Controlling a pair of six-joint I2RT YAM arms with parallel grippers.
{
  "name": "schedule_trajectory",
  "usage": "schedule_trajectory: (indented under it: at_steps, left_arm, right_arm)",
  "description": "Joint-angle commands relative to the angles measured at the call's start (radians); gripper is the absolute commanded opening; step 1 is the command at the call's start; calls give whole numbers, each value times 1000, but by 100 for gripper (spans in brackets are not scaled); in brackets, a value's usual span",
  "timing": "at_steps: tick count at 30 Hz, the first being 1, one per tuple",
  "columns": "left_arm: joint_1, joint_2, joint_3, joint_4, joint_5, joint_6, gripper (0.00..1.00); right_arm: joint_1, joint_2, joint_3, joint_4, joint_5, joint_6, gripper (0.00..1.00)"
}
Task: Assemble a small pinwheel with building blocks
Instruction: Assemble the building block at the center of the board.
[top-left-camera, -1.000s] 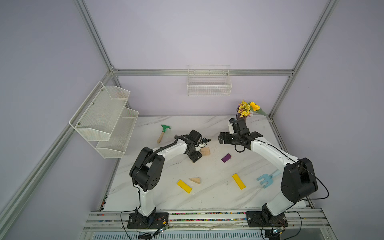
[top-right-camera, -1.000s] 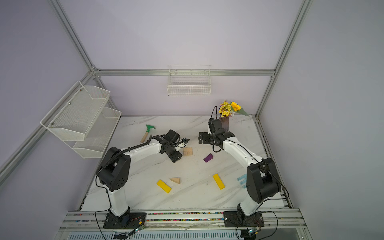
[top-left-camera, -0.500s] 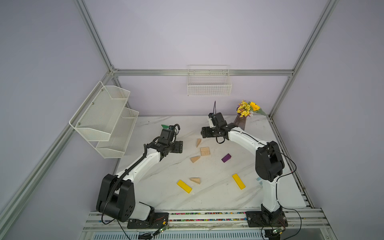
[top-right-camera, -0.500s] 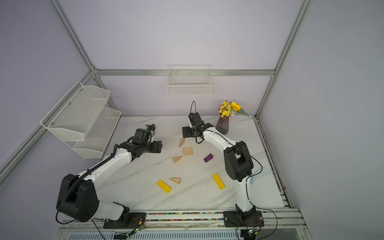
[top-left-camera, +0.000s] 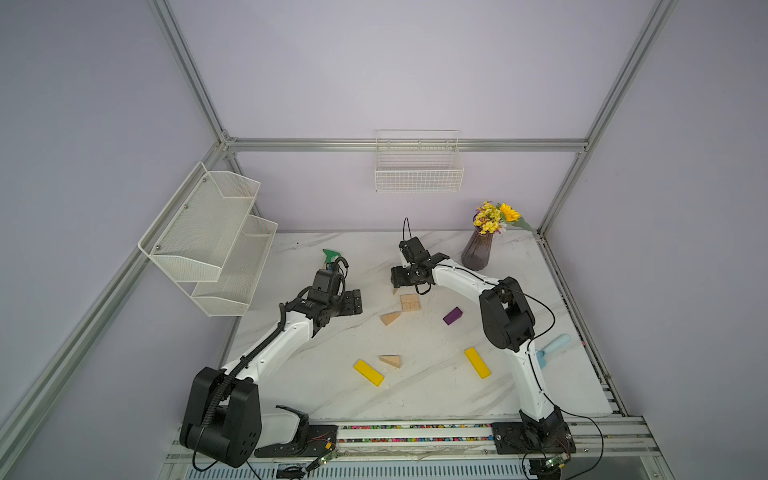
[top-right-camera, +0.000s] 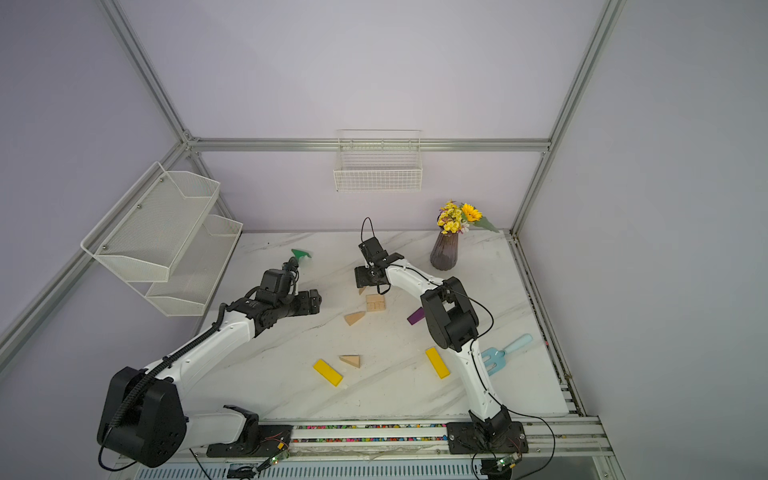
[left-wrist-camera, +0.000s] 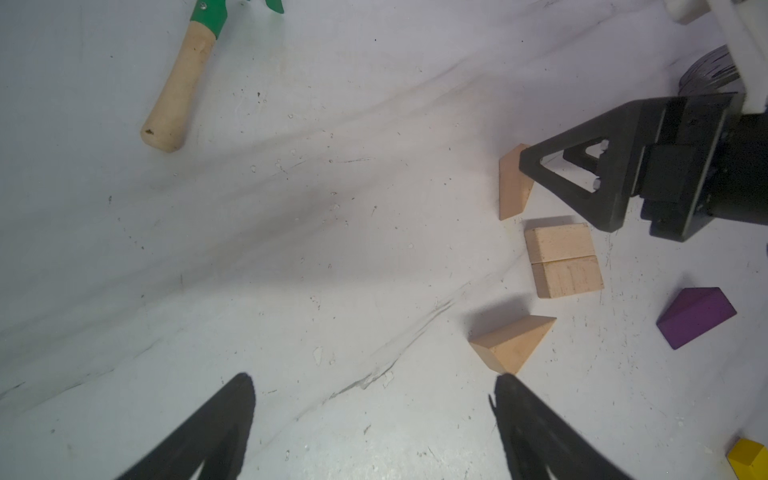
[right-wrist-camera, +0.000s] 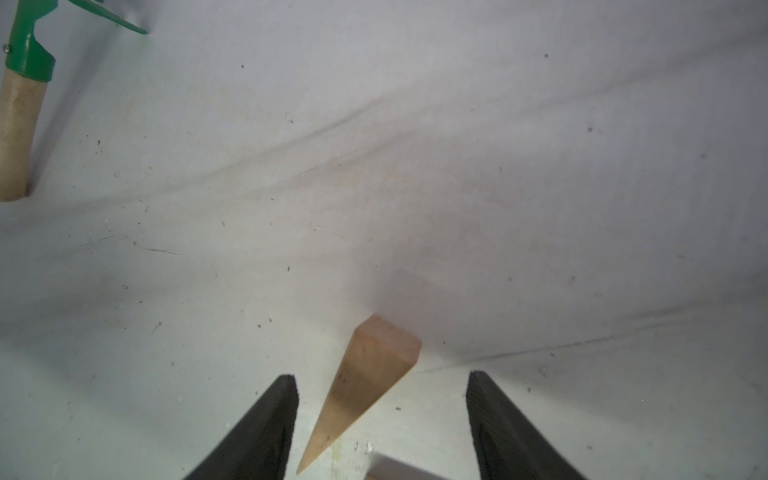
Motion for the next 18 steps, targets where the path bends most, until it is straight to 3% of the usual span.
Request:
schedule_trajectory:
  at_steps: [1,11,18]
  left_arm:
    - [-2,-12,-2,43,28,-32,92]
    - [-2,9,-13,66,68,-33,93]
    - [-1,12,-41,89,92,-50,95]
  right_arm:
    - [16,48,43,-38,20,1,57]
    - [27,118,108,-65,15,-23,30]
    - [41,162,157,-48,13,-105,21]
